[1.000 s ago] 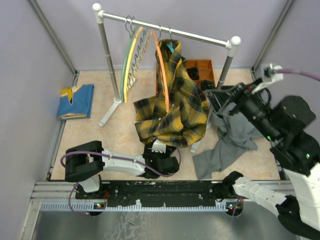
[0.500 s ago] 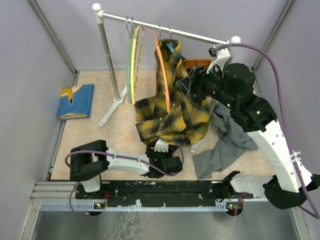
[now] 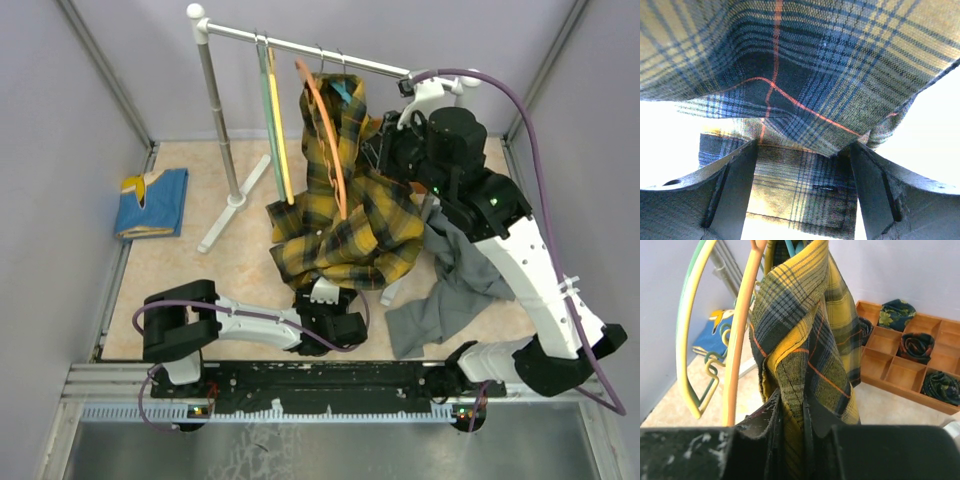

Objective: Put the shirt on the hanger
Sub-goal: Adjust the shirt at the center of the board.

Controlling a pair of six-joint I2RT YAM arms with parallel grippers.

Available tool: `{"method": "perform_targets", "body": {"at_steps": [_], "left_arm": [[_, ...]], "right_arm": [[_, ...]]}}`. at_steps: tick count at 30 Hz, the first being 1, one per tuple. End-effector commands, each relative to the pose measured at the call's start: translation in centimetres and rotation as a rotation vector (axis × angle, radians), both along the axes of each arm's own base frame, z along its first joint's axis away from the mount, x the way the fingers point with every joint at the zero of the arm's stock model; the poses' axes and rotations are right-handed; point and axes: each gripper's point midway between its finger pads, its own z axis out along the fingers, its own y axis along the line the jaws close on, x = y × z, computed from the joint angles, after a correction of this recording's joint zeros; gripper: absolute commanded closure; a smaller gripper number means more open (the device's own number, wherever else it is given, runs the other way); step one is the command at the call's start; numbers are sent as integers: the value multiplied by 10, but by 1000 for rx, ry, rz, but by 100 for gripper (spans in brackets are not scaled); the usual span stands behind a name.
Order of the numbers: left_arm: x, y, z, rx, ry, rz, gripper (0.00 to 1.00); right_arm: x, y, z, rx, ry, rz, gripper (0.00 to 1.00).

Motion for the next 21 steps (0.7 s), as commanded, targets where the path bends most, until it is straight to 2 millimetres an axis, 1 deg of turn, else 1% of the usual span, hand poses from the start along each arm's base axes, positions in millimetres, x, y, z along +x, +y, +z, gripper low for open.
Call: {"method": "perform_targets", "body": {"at_steps": [1, 3, 7, 11, 14, 16, 18, 20, 21], "left_arm": [[-48, 60, -63, 242, 275, -35, 20], [-46, 61, -61, 243, 271, -32, 20], [-39, 60, -55, 240, 258, -33, 20], [-28, 65, -48, 247, 244, -18, 20], [-15, 73, -42, 253, 237, 4, 20], [-2, 81, -37, 255, 228, 32, 20], [12, 91, -32, 266, 218, 60, 20], [27, 102, -26, 302, 199, 90, 20], [36, 103, -20, 322, 172, 94, 19]], "right_arm": [[2, -21, 35, 53, -106, -94, 93], [1, -32, 39, 92, -121, -152, 100], [-6, -63, 44, 171, -135, -287, 100], [-20, -82, 44, 234, -140, -342, 100], [-28, -87, 37, 263, -131, -347, 100], [-36, -89, 34, 283, -135, -332, 100], [-40, -88, 27, 282, -131, -311, 89], [-45, -87, 25, 283, -132, -292, 84], [-46, -86, 23, 280, -131, -283, 84]]}}
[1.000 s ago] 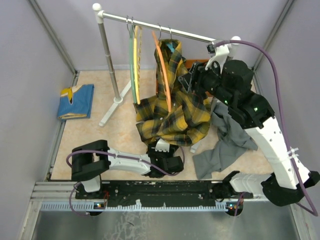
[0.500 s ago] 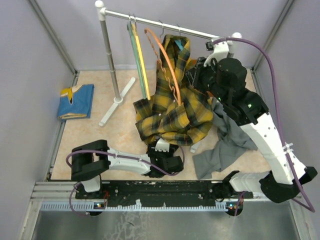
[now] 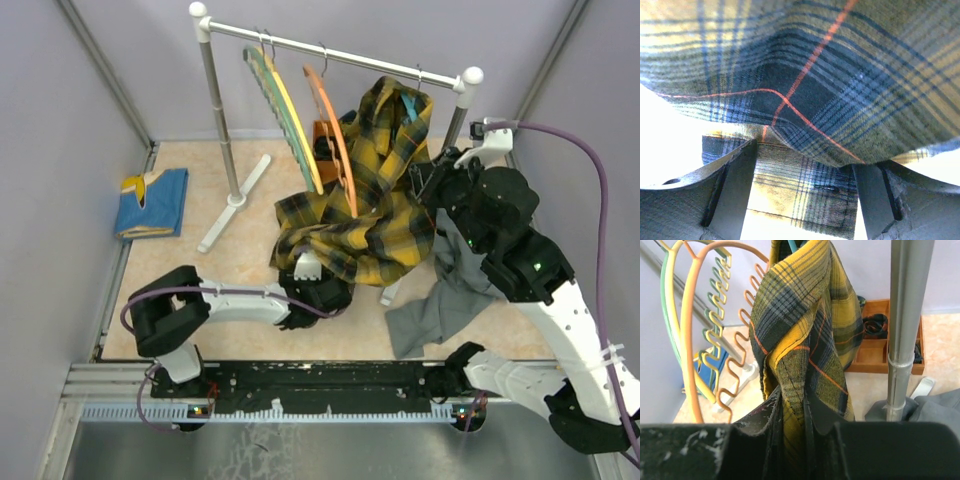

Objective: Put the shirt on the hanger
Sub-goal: Adjust the shirt at the center of the board.

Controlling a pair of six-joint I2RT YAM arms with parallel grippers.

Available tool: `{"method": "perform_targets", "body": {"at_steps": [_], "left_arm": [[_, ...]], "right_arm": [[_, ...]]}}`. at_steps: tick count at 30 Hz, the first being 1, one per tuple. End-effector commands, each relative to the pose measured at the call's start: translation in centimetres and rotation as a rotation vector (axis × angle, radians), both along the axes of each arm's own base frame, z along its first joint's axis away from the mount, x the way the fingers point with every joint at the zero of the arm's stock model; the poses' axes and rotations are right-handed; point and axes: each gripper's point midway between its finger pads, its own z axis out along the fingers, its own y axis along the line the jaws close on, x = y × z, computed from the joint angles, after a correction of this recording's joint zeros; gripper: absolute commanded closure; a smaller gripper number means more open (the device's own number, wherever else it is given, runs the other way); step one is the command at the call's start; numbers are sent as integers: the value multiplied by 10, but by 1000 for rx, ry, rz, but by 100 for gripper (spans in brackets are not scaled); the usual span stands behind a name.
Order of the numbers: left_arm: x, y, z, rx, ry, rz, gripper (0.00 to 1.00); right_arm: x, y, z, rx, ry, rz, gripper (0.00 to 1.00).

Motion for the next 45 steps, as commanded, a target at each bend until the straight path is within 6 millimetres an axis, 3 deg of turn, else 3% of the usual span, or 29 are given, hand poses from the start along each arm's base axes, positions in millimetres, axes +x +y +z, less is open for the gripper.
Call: {"method": "perform_targets", "body": {"at_steps": [1, 4, 9, 13, 16, 20, 22, 29, 32, 40, 45], "left_arm": [[4, 71, -21, 328, 98, 3, 17], [26, 73, -6, 441, 29, 11, 13], [62, 83, 36, 642, -122, 103, 5], [72, 74, 39, 677, -137, 99, 4], [49, 52, 28, 586, -114, 31, 3], [2, 15, 21, 441, -125, -73, 1], [-19, 9, 23, 391, -134, -56, 1], [-64, 12, 48, 289, -273, 23, 1], [-82, 4, 54, 258, -342, -8, 1], [-146, -53, 60, 111, -387, -220, 1], [-167, -68, 96, -67, -378, -324, 1]], "right_arm": [[-7, -4, 32, 96, -110, 5, 83], [-6, 1, 24, 72, -87, 27, 86], [-6, 3, 14, 54, -69, 42, 89], [-9, 2, 14, 49, -71, 45, 89], [-10, -2, 14, 38, -76, 31, 85], [-10, -1, 12, 35, -75, 36, 84], [-10, 0, 11, 34, -73, 45, 84], [-10, 2, 1, 23, -53, 49, 84], [-9, 1, -3, 14, -45, 46, 84], [-7, 5, -15, -10, -17, 57, 83], [-8, 5, -17, -13, -13, 61, 83]]}}
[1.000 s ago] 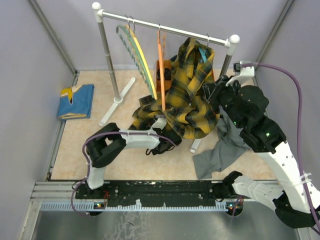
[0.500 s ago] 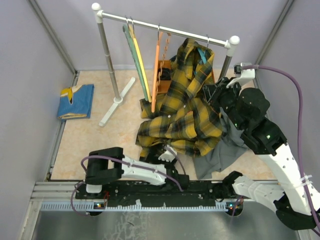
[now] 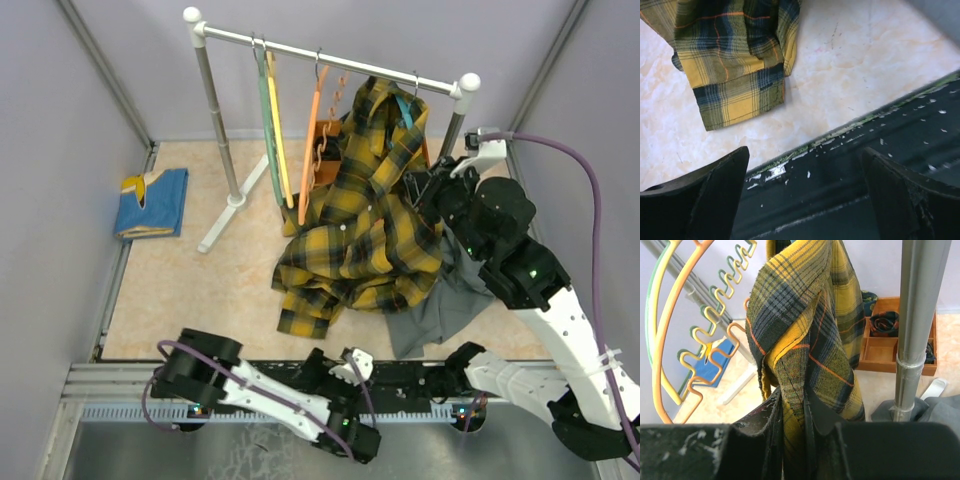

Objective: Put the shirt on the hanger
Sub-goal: Adjust the shirt at the center of the board.

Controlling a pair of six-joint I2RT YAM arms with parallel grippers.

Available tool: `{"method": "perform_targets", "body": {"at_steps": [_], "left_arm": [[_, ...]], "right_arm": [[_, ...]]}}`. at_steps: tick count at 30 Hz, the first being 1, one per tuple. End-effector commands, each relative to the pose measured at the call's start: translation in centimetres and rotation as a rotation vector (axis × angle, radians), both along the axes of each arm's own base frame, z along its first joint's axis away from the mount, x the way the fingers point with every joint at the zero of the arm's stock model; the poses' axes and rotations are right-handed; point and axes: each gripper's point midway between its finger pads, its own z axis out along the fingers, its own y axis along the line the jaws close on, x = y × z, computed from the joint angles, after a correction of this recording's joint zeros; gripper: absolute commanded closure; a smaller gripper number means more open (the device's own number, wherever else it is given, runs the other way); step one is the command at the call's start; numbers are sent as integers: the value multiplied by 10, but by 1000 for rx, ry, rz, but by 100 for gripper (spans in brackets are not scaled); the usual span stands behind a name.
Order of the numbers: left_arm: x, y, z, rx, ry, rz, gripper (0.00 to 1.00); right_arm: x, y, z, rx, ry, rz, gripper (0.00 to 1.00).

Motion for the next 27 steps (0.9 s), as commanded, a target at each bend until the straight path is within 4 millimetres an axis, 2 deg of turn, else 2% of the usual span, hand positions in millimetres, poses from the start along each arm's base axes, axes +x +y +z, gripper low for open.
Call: {"method": "perform_targets", "body": {"at_steps": [1, 2, 4, 7, 10, 11, 16, 18, 20, 23, 27], "left_arm": [[-1, -23, 65, -380, -29, -27, 1], [-3, -26, 75, -347, -31, -96, 2], [-11, -36, 90, -399, 7, -196, 3], [-22, -41, 105, -546, 98, -384, 7], [-18, -22, 116, -748, 164, -448, 12], [-12, -11, 123, -809, 176, -431, 13], [30, 32, 124, -910, 195, -245, 17], [47, 37, 127, -931, 208, -219, 20], [60, 38, 130, -937, 227, -223, 22], [85, 42, 132, -891, 208, -185, 21], [114, 46, 132, -891, 197, -151, 23]], "right_arm": [[0, -2, -4, -20, -1, 2, 83], [-1, -1, -4, -21, 0, 5, 83], [-1, -1, -6, -25, 5, 9, 81], [-1, -1, -10, -33, 15, 10, 80], [-3, -5, -17, -52, 31, -4, 78], [-3, -8, -21, -63, 39, -12, 77], [-11, -19, -31, -94, 52, -33, 60], [-18, -21, -28, -95, 35, -18, 49], [-27, -23, -22, -101, 4, 13, 43], [-45, -26, -9, -102, -70, 67, 38], [-67, -32, 1, -72, -138, 109, 36]]}}
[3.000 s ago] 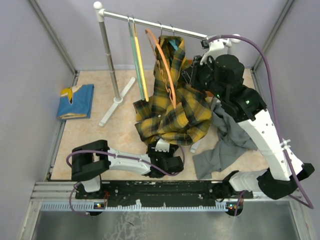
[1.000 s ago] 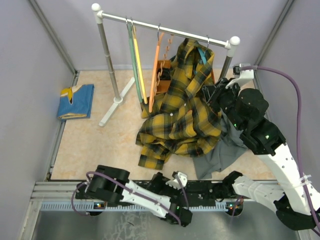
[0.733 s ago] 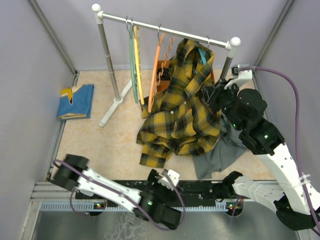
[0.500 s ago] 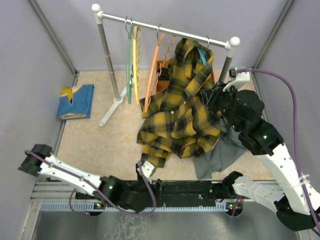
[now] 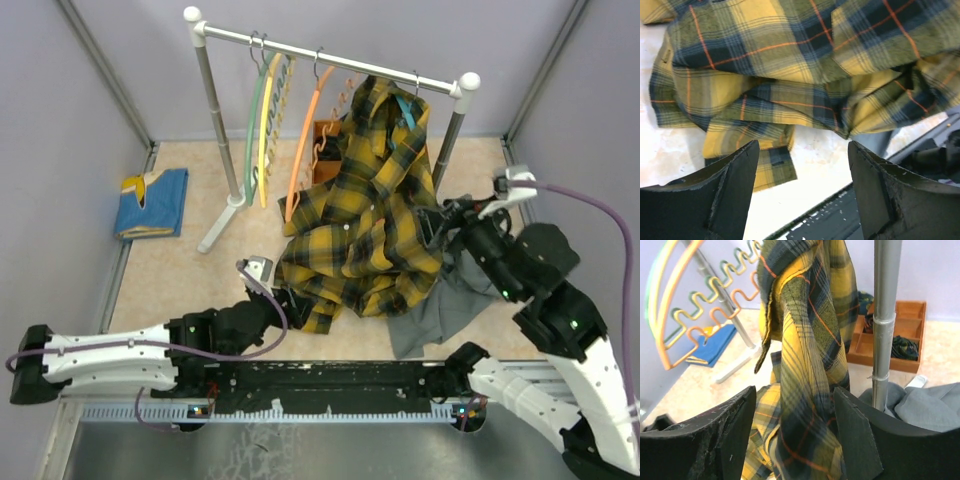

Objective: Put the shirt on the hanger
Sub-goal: Adjust the shirt at the center of the board.

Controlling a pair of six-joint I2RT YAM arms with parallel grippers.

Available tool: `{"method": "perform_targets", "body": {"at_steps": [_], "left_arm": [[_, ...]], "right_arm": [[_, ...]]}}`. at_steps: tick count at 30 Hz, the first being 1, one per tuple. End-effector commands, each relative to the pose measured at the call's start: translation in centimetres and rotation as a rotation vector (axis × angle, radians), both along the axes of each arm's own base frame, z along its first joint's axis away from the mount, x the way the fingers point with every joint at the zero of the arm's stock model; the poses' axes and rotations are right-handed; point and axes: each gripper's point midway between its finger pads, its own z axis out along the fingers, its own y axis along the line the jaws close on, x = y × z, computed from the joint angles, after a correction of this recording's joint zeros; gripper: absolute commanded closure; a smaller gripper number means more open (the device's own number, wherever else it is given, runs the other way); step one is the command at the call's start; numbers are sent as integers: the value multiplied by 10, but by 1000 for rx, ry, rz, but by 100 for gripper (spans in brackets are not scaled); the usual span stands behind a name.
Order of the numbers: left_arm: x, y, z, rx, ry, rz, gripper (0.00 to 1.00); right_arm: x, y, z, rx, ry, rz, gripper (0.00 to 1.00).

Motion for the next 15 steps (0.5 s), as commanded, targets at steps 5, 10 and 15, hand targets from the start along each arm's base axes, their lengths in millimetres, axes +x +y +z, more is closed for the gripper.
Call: {"method": "perform_targets", "body": {"at_steps": [5, 10, 15], "left_arm": [[45, 16, 12, -135, 0, 32, 28], [71, 35, 27, -212, -34, 110, 27], [104, 46, 8, -224, 56, 219, 30]], "right_arm": [[-36, -9, 16, 45, -124, 88, 36], [-45, -16, 3, 34, -103, 84, 36], [-49, -19, -8, 42, -84, 82, 38]]}}
